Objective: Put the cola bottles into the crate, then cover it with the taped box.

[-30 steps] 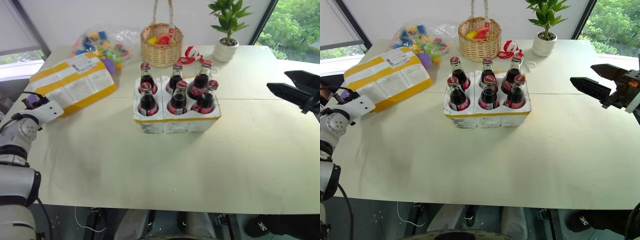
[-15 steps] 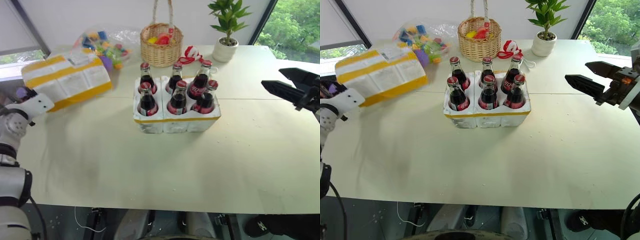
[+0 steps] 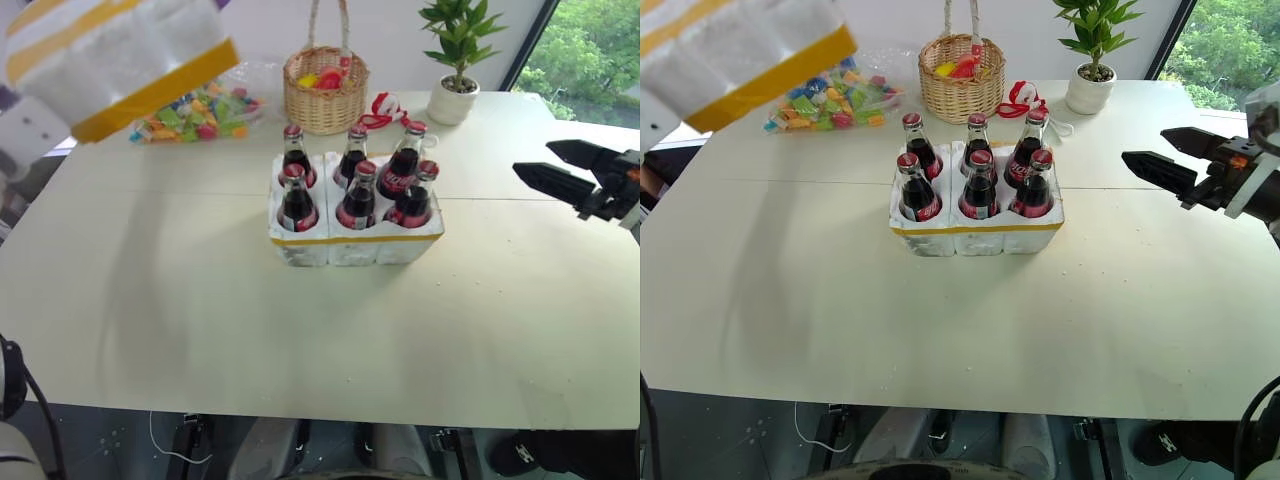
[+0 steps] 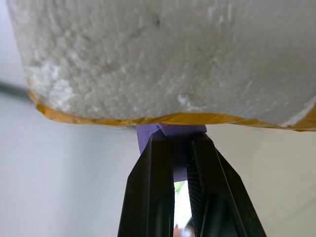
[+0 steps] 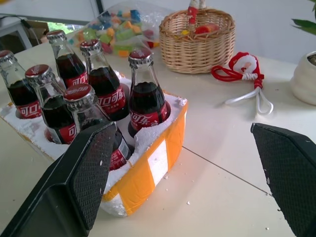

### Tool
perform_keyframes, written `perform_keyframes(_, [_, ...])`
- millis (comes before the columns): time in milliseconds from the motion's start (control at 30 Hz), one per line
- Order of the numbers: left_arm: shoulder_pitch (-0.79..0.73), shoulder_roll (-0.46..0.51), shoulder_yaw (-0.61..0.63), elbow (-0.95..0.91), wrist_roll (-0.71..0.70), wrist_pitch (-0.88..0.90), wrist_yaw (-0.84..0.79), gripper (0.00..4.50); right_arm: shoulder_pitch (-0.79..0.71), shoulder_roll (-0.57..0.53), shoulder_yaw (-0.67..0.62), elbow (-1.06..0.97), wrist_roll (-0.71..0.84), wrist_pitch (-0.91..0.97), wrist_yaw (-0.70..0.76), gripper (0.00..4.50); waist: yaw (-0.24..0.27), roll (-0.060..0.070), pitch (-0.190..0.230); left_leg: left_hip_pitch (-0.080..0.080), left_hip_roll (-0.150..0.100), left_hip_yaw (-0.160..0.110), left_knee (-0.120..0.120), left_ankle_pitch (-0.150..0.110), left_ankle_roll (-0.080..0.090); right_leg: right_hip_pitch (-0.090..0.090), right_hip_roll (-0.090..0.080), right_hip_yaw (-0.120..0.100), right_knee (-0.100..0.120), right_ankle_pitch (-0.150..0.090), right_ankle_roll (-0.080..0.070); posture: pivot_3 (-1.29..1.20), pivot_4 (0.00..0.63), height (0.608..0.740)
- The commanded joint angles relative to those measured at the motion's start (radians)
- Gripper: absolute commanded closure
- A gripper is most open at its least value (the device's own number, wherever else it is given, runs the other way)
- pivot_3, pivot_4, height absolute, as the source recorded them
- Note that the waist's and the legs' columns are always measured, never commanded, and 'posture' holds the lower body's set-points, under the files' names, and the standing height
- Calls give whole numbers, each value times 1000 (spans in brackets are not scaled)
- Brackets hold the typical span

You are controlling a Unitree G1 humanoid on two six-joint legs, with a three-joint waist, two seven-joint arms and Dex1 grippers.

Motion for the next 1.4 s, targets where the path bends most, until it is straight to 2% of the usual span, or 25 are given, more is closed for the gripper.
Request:
perform_keyframes(33, [5, 10, 50, -277, -88, 148, -126, 4360, 13, -35, -25, 13, -25, -38, 34, 0, -3, 0, 0, 0, 0, 0, 0, 0, 0, 0, 0, 0, 0, 0, 0, 0, 150, 732])
perform_keyframes(133, [10, 16, 21, -507, -113, 304, -250, 4360, 42, -55, -50, 38, -45, -52, 58, 0, -8, 0, 0, 0, 0, 0, -1, 0, 0, 0, 1, 0, 0, 0, 0, 0, 150, 732])
perform_keyframes(233, [6, 6, 3, -644, -121, 426, -328, 4360, 61, -49, -62, 48, -54, -63, 60, 0, -21, 0, 0, 0, 0, 0, -1, 0, 0, 0, 1, 0, 0, 0, 0, 0, 150, 732])
perform_keyframes(467, [8, 8, -91, -835, -65, 550, -459, 4360, 138, 4, -99, -1, -44, -71, 34, 0, -32, 0, 0, 0, 1, 0, -1, 1, 0, 0, 2, 0, 0, 0, 0, 0, 150, 732])
perform_keyframes(633, [-9, -21, -149, -865, 4, 550, -478, 4360, 168, 19, -128, -24, -30, -60, 10, 0, -25, 0, 0, 1, 1, 0, -1, 1, -1, 0, 4, 1, 0, 0, 0, 0, 150, 732])
perform_keyframes(833, [-16, -34, -194, -845, 96, 470, -483, 4360, 204, 40, -160, -50, -18, -57, -16, 0, -21, 0, 0, 1, 1, 0, -1, 1, 0, 1, 4, 1, 0, 0, 0, 0, 150, 732])
perform_keyframes(1100, [-115, -81, -225, -770, 185, 366, -497, 4360, 238, 74, -185, -91, 2, -54, -53, 0, -23, 0, 0, 1, 1, 0, 0, 1, 0, 2, 4, 1, -1, 0, 0, 0, 150, 732])
perform_keyframes(1400, [-158, -64, -182, -819, 167, 388, -609, 4360, 252, 105, -174, -82, -4, -80, -72, 0, -23, 0, 0, 1, 1, 0, 0, 1, 0, 2, 4, 0, -1, 0, 0, 0, 150, 732])
